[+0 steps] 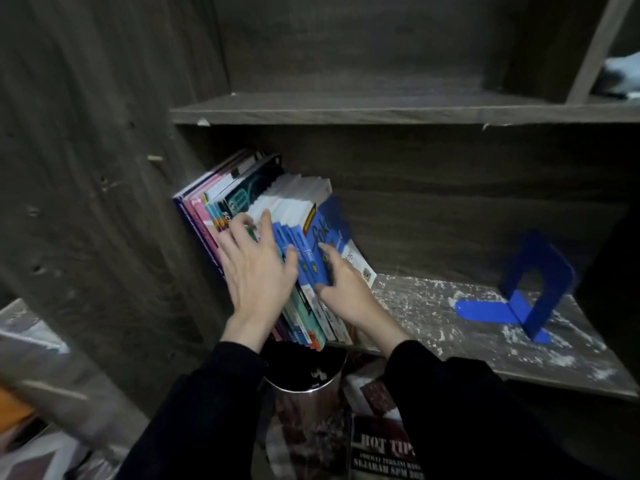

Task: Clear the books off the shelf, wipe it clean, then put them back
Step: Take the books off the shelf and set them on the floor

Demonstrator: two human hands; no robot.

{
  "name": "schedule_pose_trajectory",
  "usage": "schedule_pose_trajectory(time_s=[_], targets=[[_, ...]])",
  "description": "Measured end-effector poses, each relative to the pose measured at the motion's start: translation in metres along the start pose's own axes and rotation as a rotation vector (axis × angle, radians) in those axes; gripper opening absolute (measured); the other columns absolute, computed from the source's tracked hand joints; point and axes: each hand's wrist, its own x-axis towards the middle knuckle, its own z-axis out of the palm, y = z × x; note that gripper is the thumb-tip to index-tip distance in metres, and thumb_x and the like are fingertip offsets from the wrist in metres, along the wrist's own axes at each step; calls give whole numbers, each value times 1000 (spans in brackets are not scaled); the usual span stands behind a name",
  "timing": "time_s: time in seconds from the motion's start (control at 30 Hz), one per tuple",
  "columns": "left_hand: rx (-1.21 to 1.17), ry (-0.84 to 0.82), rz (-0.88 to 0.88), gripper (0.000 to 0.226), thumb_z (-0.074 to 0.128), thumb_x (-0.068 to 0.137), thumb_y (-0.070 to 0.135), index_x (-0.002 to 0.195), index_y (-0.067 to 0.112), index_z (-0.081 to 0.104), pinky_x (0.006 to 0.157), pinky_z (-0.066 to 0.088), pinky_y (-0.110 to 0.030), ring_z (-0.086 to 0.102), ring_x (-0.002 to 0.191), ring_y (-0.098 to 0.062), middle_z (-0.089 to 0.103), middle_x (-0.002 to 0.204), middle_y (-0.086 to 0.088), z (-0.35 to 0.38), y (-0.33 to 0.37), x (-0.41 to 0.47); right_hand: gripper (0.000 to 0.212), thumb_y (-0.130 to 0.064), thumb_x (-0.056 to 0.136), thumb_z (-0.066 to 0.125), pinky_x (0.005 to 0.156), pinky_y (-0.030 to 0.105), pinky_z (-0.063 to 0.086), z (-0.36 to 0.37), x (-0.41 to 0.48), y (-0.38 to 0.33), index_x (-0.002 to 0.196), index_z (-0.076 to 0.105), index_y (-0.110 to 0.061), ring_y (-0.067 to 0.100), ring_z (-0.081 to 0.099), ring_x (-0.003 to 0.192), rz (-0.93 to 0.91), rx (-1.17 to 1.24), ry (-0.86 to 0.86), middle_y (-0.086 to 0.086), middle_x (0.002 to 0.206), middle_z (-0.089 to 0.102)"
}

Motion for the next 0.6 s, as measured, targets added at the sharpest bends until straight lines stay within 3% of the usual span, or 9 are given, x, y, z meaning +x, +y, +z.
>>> schedule_pose_trajectory(time_s=[0.1,0.4,0.53,0.6], targets=[[48,-2,54,51,62,85,34,130,11,54,87,32,-42,25,101,-26,42,115,-17,2,-6,4,72,-10,88,55,103,38,39,0,1,-4,150,21,-28,27,41,129,8,10,-27,10,142,39],[26,75,85,40,62,85,33,120,14,62,78,25,-35,26,93,-23,45,103,-15,3,9,6,75,-9,86,58,101,43,43,0,-3,6,148,23,-31,25,47,124,13,77,39,7,138,44],[-77,45,131,39,57,88,35,121,14,61,81,31,-33,30,102,-24,46,111,-15,10,34,2,77,-9,84,59,101,42,43,-7,-8,16,149,23,-28,26,47,125,4,91,119,8,141,44],[-200,-53,114,41,54,92,35,127,14,55,89,34,-35,33,114,-26,44,123,-15,16,49,-2,79,-6,83,57,98,41,44,-11,-11,22,149,22,-30,26,48,122,-20,95,145,7,143,43]])
